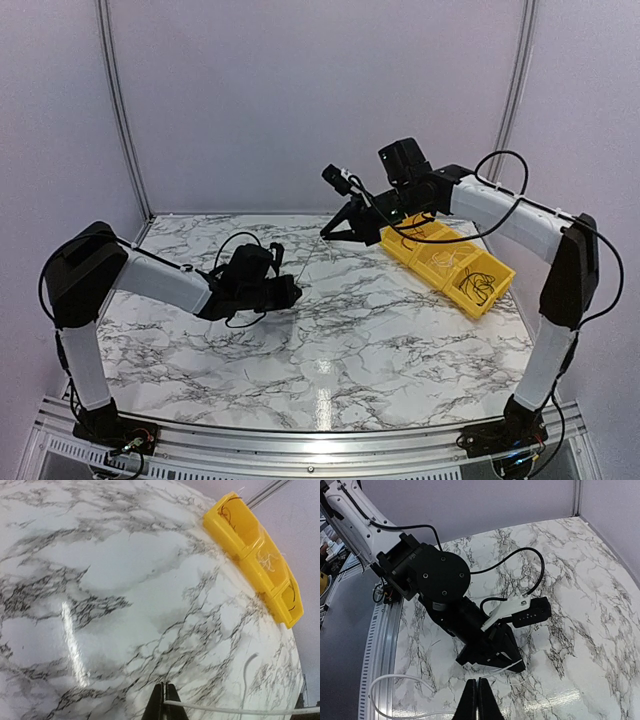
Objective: Untangle the cables
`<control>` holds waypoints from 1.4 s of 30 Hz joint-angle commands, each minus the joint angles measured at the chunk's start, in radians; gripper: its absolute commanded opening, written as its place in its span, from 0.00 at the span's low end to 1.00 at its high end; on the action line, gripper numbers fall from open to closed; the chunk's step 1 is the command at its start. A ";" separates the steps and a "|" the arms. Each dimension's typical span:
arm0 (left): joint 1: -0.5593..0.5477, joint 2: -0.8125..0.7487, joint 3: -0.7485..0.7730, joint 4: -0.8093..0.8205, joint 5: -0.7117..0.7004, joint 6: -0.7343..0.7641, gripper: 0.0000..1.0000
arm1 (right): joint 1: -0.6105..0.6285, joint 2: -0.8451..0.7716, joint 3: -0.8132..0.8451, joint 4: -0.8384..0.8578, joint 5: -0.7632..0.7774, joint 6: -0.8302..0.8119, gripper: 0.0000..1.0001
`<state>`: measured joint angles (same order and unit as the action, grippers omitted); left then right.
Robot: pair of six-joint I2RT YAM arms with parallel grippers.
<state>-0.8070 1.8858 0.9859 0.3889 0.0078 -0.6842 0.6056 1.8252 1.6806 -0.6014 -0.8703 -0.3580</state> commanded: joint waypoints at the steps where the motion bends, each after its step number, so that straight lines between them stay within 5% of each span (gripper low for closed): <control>1: 0.024 0.080 0.045 0.013 -0.040 -0.056 0.00 | -0.029 -0.048 0.221 -0.144 -0.123 0.060 0.00; 7: 0.024 0.132 0.049 0.013 -0.016 -0.057 0.00 | -0.160 -0.036 0.436 -0.161 -0.234 0.247 0.00; 19: 0.025 0.117 -0.020 0.013 -0.025 -0.083 0.17 | -0.355 -0.086 0.403 0.021 -0.197 0.382 0.00; 42: 0.022 -0.043 -0.162 0.013 -0.052 -0.099 0.19 | -0.638 -0.168 0.098 -0.021 0.094 0.049 0.00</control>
<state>-0.7845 1.8786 0.8417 0.4282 -0.0284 -0.7788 -0.0051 1.7020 1.8221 -0.6220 -0.8467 -0.2100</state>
